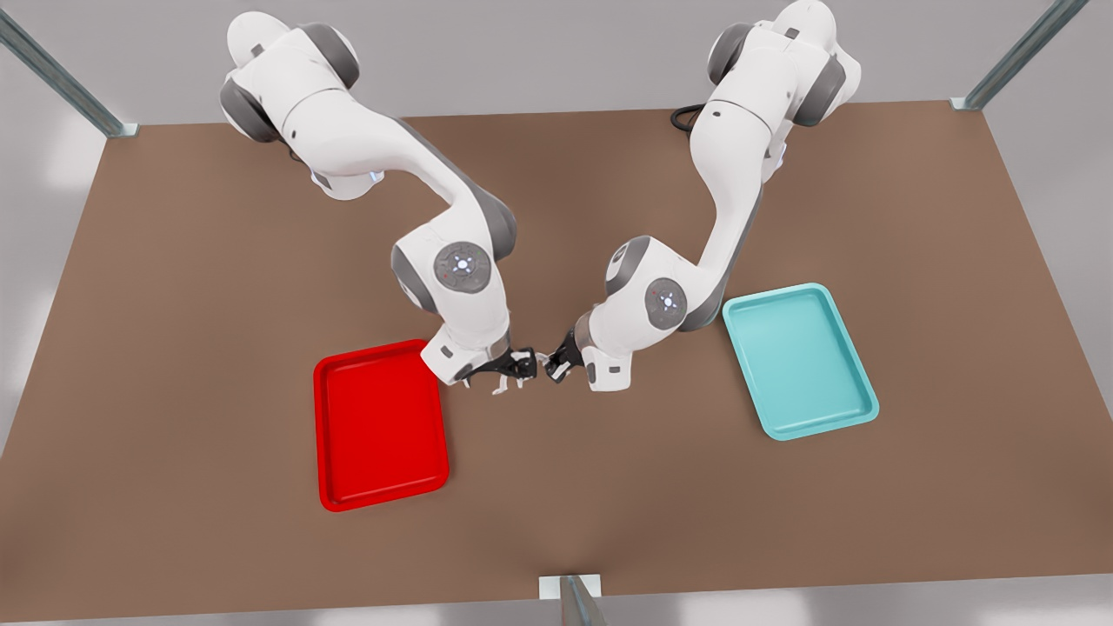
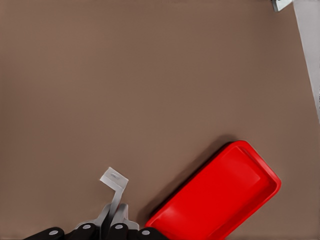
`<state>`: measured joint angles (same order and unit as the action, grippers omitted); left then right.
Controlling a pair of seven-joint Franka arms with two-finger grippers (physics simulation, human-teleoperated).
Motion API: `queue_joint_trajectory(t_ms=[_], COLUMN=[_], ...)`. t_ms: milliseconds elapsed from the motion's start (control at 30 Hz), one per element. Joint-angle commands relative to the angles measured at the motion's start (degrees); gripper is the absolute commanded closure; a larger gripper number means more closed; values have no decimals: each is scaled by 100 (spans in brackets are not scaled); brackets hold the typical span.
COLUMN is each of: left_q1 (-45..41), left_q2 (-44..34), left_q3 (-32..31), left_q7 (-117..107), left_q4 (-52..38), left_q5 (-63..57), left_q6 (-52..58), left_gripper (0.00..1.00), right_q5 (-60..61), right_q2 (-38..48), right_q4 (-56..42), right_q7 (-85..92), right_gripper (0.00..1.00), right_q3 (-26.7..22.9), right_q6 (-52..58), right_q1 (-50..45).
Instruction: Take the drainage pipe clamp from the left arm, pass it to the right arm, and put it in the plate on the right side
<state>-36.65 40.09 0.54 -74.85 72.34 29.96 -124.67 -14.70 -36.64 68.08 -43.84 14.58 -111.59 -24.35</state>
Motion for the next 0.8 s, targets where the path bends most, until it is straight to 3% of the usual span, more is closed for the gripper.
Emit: queue_joint_trajectory(t_ms=[0,333,367,400,467,533,567,700,733,767], left_q1=[0,0,0,0,0,0,0,9,9,9], left_q2=[-10,-1,8,8,8,8,8,16,16,16], left_q3=[-1,-1,-1,-1,-1,-1,-1,-1,8,8], left_q7=[-521,-601,-601,-601,-601,-601,-601,-566,-469,-284], left_q4=[-18,-36,-36,-36,-36,-36,-36,-36,-36,-27], left_q5=[1,1,1,1,1,1,1,1,-8,-17], left_q6=[-22,-110,-110,-110,-110,-145,-145,-154,-207,-233], left_gripper=[79,79,79,79,79,79,79,79,12,0], right_q5=[-42,-508,-508,-499,-508,-526,-526,-526,-526,-526], right_q2=[-37,-300,-300,-300,-300,-300,-300,-300,-300,-300], right_q4=[4,267,355,355,347,338,329,320,312,311], right_q7=[-1619,-1865,-1874,-1874,-1865,-1865,-1865,-1865,-1865,-1865], right_gripper=[0,2,18,25,53,66,78,79,79,79], right_q3=[1,1,27,63,63,63,63,63,63,63], right_q6=[-55,-100,-82,-73,-99,-108,-126,-135,-135,-135], right_q1=[-25,-140,-157,-149,-140,-122,-122,-105,-96,-96])
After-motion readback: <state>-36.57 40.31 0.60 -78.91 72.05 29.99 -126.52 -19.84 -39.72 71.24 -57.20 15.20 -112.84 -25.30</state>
